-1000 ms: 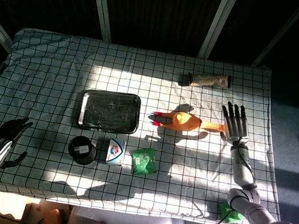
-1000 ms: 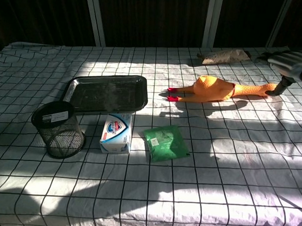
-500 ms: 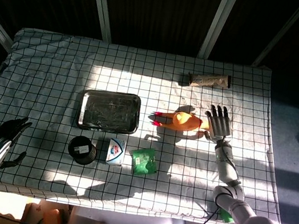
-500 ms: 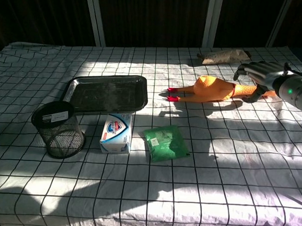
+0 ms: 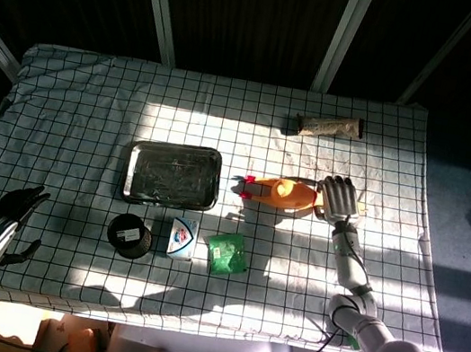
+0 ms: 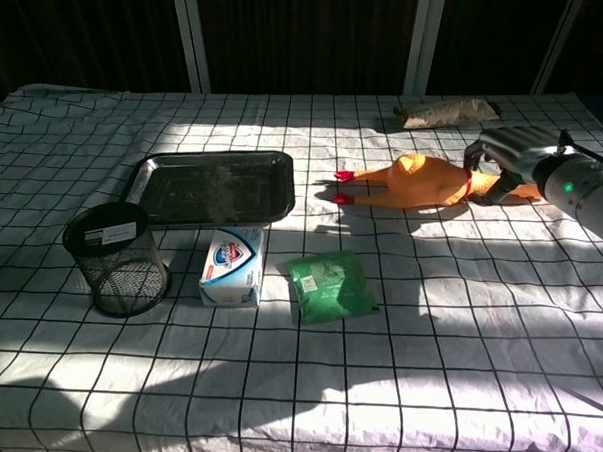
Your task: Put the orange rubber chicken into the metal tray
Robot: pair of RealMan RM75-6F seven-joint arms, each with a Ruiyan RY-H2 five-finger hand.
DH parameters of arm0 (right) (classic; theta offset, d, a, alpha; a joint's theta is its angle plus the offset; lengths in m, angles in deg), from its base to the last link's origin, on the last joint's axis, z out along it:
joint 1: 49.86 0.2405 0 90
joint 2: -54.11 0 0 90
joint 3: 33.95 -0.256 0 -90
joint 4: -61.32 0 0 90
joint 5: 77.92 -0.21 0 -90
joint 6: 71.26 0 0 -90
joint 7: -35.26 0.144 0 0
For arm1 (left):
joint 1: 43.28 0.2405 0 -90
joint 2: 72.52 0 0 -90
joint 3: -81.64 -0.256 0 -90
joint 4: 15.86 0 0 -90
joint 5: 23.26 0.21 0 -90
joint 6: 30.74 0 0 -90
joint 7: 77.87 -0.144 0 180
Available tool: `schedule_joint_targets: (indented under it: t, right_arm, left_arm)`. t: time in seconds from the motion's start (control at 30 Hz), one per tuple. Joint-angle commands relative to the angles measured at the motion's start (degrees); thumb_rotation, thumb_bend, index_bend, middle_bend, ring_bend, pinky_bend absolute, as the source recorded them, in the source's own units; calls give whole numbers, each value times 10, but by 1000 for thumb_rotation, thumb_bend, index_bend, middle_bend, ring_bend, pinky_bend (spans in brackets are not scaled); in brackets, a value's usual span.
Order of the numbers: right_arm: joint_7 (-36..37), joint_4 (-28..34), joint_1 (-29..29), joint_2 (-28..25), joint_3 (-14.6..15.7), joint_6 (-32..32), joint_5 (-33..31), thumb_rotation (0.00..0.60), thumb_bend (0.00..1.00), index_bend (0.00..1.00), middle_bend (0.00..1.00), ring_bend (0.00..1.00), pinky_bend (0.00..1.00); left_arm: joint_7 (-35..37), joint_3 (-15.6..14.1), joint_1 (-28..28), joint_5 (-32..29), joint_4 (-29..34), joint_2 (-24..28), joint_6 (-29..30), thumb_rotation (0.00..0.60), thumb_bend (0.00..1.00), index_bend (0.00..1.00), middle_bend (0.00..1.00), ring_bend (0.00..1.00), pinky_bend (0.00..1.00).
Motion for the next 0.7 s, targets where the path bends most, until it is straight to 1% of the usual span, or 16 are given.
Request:
schedule_joint_targets:
  t: [0.03,0.1,0.2,0.33,0.4,0.53,0.6,0.63,0.7]
  right_arm:
    - [10,-4,-6,1,6,-14,11,600,330,716,429,441,550]
    - [27,0,-14,-3,15,-31,24,600,358,772,495,566,690]
    - [52,7,-27,-10,33,-67,50,600,399,823,569,647,783]
    - [87,27,-45,-27,60,-113,88,600,442,878,636,716,858]
    - [98,44,-52,-39,73,-138,107,600,449,886,659,738,883]
    - [110,94,-66,-74,101,-201,151,600,456,890,664,743,890]
    - [108,135,-73,-99,114,-245,179,600,456,892,665,743,890]
    - [107,147,-74,-106,116,-255,185,600,456,892,666,743,890]
    - [101,192,-77,-129,120,-285,201,600,456,893,666,743,891]
  left_arm:
    - [0,0,1,1,1,1,2,600,390,0,0,0,83]
    - [0,1,1,1,2,2,3,600,390,0,0,0,83]
    - [0,1,1,0,2,2,2,600,390,0,0,0,83]
    - [1,1,1,-2,4,4,-2,600,389,0,0,0,83]
    - [1,1,1,-2,5,4,-3,600,389,0,0,0,83]
    - [3,2,1,0,5,6,1,600,389,0,0,0,83]
    - [8,4,2,6,4,6,10,600,389,0,0,0,83]
    - [10,4,3,9,3,6,13,600,389,0,0,0,83]
    - [19,4,3,16,-1,5,22,600,392,0,0,0,83]
